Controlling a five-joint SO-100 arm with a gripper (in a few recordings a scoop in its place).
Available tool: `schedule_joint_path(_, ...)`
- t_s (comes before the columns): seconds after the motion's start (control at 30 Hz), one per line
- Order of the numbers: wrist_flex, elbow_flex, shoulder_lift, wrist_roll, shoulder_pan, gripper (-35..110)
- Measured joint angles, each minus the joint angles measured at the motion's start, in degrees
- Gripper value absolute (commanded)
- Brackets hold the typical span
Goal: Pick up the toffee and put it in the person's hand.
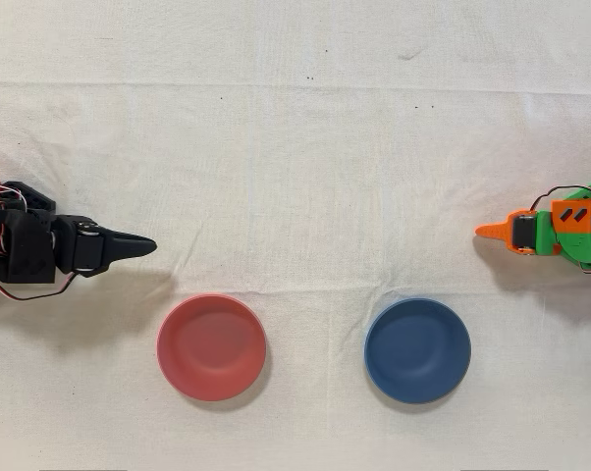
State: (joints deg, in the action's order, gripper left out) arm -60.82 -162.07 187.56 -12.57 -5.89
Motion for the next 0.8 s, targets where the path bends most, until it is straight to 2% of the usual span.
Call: schedule_joint_path(0.8, -1.9, -9.0, 1.3, 1.2, 0.4, 0)
